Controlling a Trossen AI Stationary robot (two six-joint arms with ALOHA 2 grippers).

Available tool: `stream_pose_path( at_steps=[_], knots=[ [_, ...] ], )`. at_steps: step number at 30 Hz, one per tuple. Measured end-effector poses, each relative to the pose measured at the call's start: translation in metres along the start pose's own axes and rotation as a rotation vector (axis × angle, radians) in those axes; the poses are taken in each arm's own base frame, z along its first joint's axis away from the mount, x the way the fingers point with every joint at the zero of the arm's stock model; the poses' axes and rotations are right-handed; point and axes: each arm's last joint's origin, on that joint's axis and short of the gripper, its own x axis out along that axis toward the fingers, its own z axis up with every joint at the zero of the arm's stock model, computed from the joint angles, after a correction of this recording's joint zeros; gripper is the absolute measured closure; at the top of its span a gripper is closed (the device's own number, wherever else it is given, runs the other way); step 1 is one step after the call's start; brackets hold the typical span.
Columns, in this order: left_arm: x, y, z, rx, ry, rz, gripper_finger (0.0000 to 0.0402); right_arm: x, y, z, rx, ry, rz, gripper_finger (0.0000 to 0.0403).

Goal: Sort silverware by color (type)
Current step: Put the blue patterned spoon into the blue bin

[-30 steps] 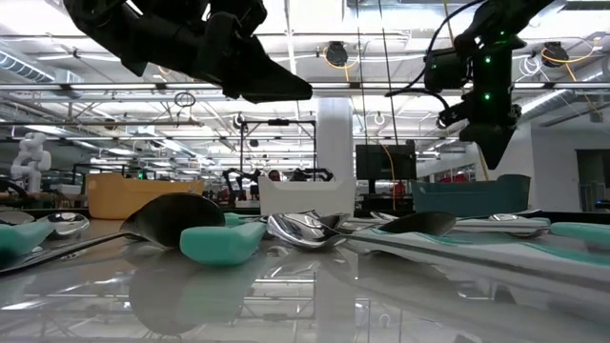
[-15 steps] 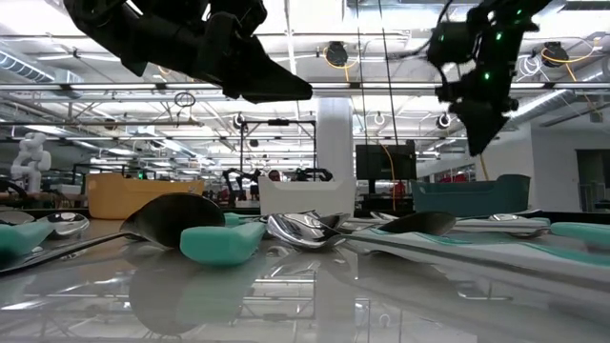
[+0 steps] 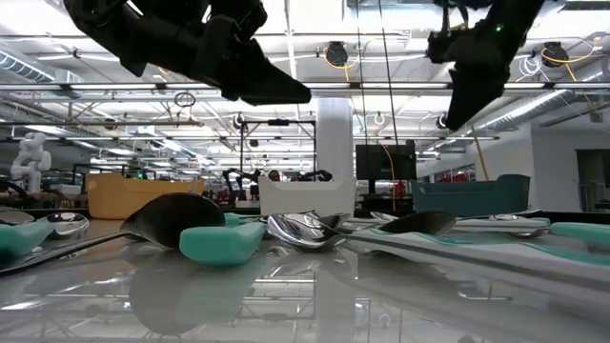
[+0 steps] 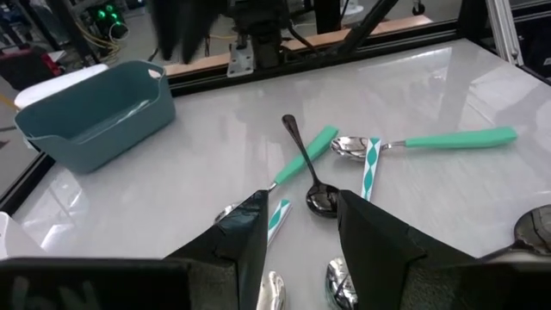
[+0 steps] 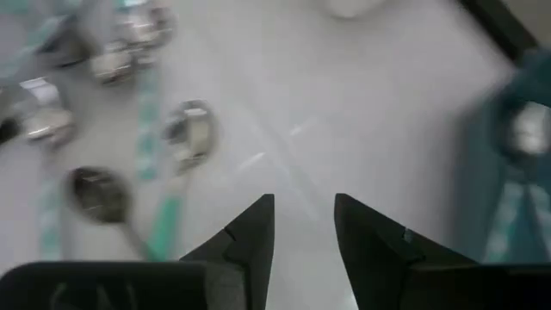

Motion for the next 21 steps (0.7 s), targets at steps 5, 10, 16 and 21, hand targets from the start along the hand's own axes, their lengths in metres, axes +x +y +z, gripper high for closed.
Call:
stream_pose_path(
  at_steps=[5,10,16,21],
  knots=[
    [0.0,0.0,-0.001,-0.012,0.014,-0.003,0.0259,0.004,0.044,-0.01,-0.148,-0.013,0.106,0.0287],
    [0.0,0.0,-0.001,-0.037,0.015,-0.003,0.0259,0.015,0.087,-0.024,-0.267,-0.019,0.19,0.0287],
    [0.0,0.0,-0.002,-0.053,0.018,-0.003,0.0259,0.032,0.124,-0.043,-0.348,0.007,0.231,0.0287],
    [0.0,-0.001,-0.007,-0.086,0.069,-0.01,0.0259,0.049,0.14,-0.056,-0.317,0.057,0.211,0.0287]
  ],
)
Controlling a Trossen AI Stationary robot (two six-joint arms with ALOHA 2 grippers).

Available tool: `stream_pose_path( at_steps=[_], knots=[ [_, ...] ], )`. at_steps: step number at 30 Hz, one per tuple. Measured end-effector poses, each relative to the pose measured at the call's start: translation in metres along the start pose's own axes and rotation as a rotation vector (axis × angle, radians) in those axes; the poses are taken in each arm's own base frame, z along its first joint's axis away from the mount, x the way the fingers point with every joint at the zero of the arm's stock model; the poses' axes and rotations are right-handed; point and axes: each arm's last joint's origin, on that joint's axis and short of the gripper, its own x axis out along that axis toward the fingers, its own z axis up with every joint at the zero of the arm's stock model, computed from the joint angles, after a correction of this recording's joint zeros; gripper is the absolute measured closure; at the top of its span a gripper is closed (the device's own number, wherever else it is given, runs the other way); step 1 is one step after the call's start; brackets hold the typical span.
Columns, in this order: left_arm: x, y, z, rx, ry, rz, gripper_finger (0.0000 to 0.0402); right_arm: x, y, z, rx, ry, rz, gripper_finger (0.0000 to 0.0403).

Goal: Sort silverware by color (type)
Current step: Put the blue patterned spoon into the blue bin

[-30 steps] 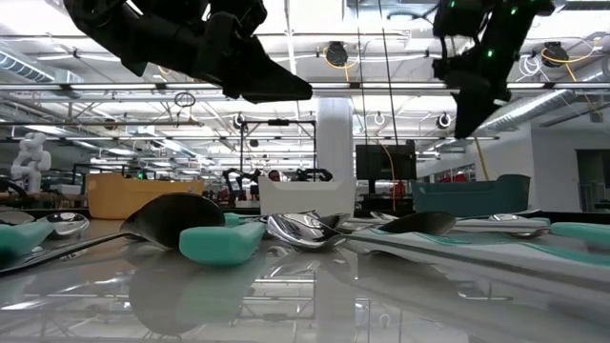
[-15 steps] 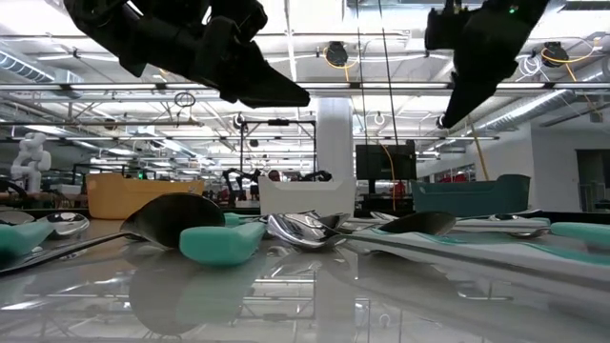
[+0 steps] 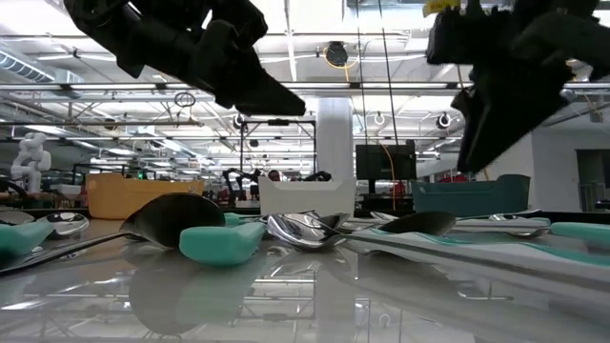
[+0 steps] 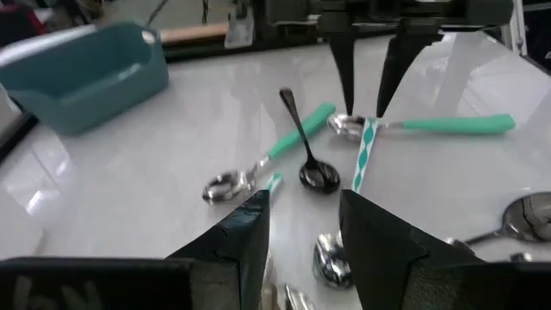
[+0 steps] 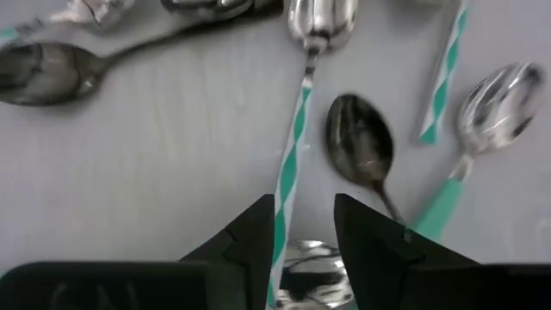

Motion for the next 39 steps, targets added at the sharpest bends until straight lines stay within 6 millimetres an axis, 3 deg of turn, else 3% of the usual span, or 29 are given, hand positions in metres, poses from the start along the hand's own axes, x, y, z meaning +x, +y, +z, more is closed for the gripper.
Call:
stream_pose_path(
  at_steps=[5,12,24,34,39],
  knots=[
    [0.0,-0.005,-0.004,-0.036,0.045,-0.015,0.0259,0.011,0.004,-0.003,0.006,0.026,-0.013,0.0286],
    [-0.001,-0.022,-0.002,-0.055,0.037,-0.058,0.0259,0.012,0.006,-0.001,0.041,0.016,0.019,0.0279],
    [-0.007,-0.058,0.0,-0.059,0.027,-0.039,0.0259,0.012,0.005,0.0,0.066,-0.014,-0.026,0.0185],
    [-0.009,-0.07,0.002,-0.064,0.001,-0.052,0.0259,0.045,0.014,-0.01,0.042,0.085,-0.034,0.0189],
    [-0.009,-0.071,0.003,-0.061,-0.002,-0.054,0.0259,0.051,0.015,-0.012,0.054,0.114,-0.027,0.02]
  ],
)
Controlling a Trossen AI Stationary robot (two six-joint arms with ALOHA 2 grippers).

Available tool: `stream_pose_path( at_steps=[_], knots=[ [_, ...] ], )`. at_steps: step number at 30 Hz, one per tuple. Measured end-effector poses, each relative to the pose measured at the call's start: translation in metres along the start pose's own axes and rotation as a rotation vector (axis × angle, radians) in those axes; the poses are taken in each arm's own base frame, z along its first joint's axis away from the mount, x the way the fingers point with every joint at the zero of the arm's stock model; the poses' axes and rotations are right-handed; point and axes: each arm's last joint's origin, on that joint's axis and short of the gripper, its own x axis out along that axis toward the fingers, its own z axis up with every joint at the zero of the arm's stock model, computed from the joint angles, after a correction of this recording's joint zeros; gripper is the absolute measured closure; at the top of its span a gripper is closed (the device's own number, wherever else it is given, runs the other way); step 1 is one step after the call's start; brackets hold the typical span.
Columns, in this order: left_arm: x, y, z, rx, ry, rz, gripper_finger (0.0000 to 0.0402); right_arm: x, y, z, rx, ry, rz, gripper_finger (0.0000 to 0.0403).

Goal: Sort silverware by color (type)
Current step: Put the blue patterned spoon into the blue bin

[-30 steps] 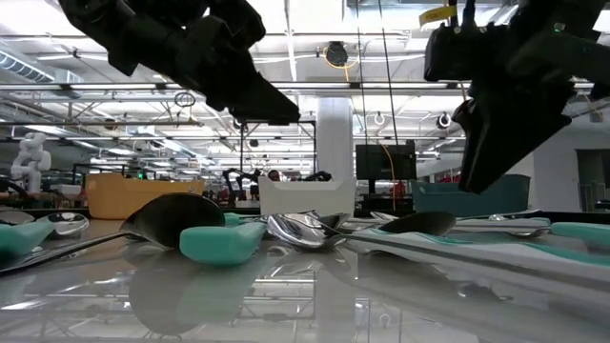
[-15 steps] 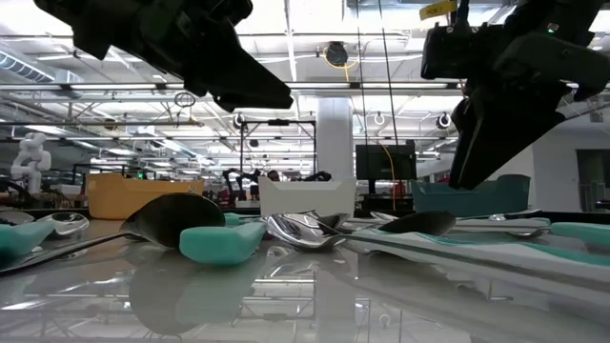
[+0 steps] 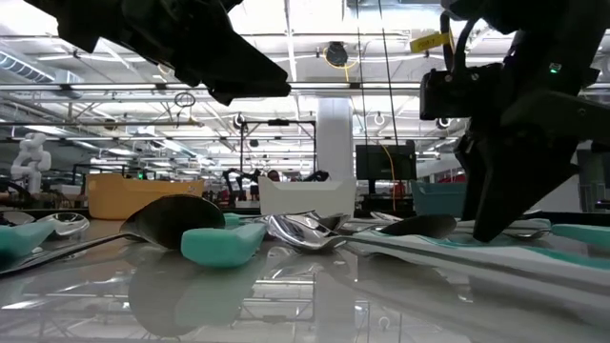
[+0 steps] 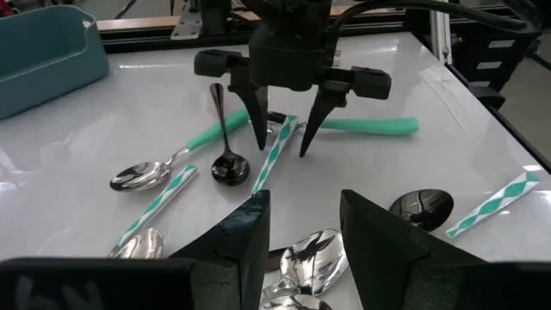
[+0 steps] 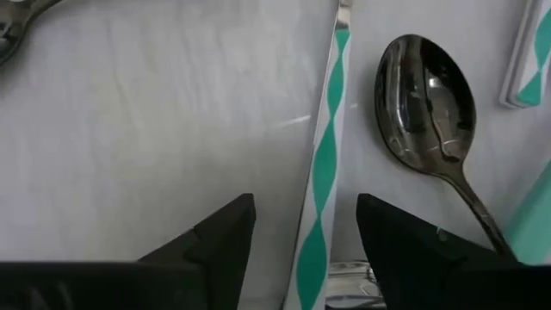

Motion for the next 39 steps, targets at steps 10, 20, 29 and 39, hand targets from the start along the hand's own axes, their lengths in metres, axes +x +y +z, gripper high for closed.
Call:
stream_pose_path(
  at_steps=[10,20,29,39],
  knots=[
    [0.0,0.001,0.0,0.009,-0.002,0.025,0.0259,0.0,0.0,0.0,-0.001,0.006,0.009,0.0316],
    [0.0,0.001,0.0,0.009,-0.002,0.025,0.0259,-0.011,-0.002,0.002,-0.024,-0.019,0.03,0.0359],
    [0.0,0.001,0.0,0.009,-0.002,0.025,0.0259,-0.041,-0.007,0.008,-0.023,-0.117,0.075,0.0357],
    [0.0,0.001,0.0,0.015,-0.002,0.026,0.0259,-0.07,-0.023,0.012,-0.043,-0.202,0.04,0.0357]
  ],
)
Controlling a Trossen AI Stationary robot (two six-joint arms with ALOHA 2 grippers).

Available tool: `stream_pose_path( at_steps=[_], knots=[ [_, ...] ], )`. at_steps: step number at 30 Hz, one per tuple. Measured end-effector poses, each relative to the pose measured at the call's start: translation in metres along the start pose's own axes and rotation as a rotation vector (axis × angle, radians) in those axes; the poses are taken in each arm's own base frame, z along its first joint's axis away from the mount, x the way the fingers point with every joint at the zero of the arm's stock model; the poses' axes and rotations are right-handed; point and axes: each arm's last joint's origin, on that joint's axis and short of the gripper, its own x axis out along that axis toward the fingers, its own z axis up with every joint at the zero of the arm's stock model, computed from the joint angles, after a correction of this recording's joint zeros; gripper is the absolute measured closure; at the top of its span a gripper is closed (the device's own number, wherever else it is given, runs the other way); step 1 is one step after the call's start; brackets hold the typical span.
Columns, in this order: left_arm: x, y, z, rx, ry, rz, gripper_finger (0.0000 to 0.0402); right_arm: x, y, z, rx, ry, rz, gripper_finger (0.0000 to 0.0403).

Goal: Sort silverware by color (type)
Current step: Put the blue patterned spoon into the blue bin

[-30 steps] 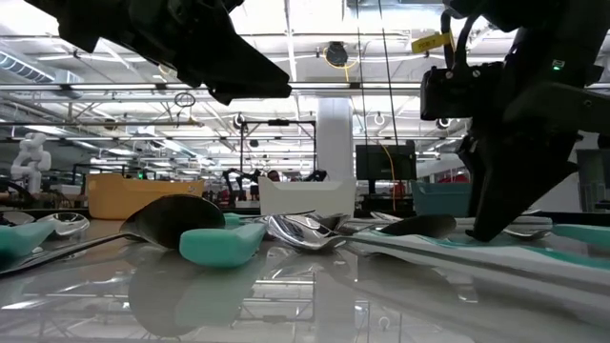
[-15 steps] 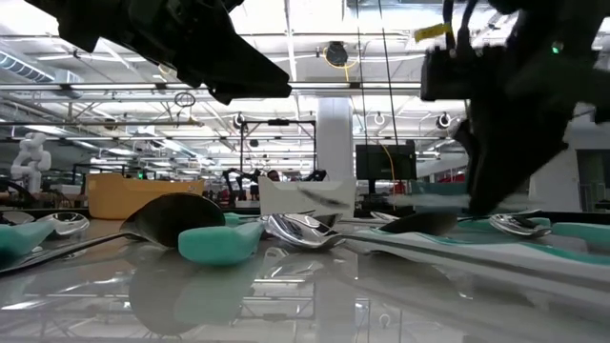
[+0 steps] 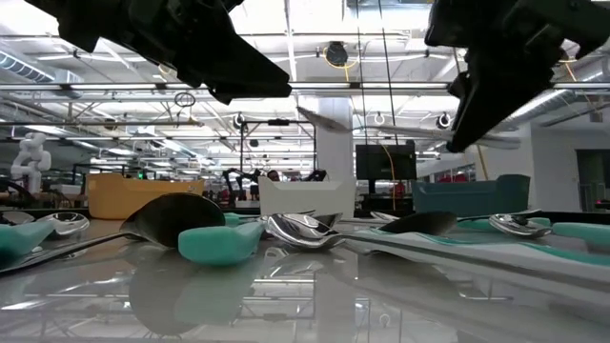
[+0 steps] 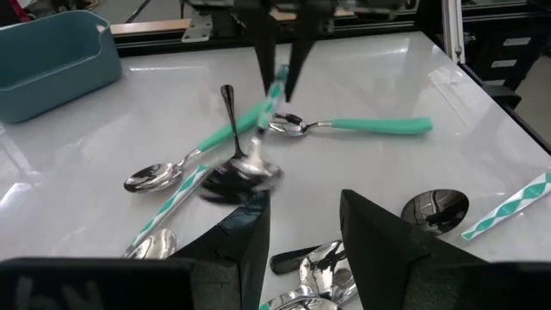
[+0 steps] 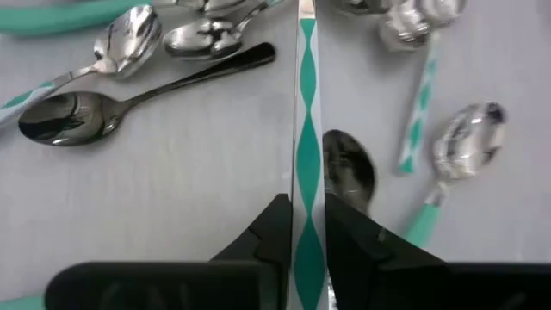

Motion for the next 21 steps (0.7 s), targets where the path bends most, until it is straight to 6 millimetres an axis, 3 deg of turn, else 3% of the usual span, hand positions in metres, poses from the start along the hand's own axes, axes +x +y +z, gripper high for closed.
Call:
stream_pose_path(
  at_steps=[21],
  knots=[
    [0.0,0.0,0.0,0.019,0.0,0.001,0.0259,-0.034,-0.074,0.016,0.02,-0.021,-0.179,0.0356]
  ],
)
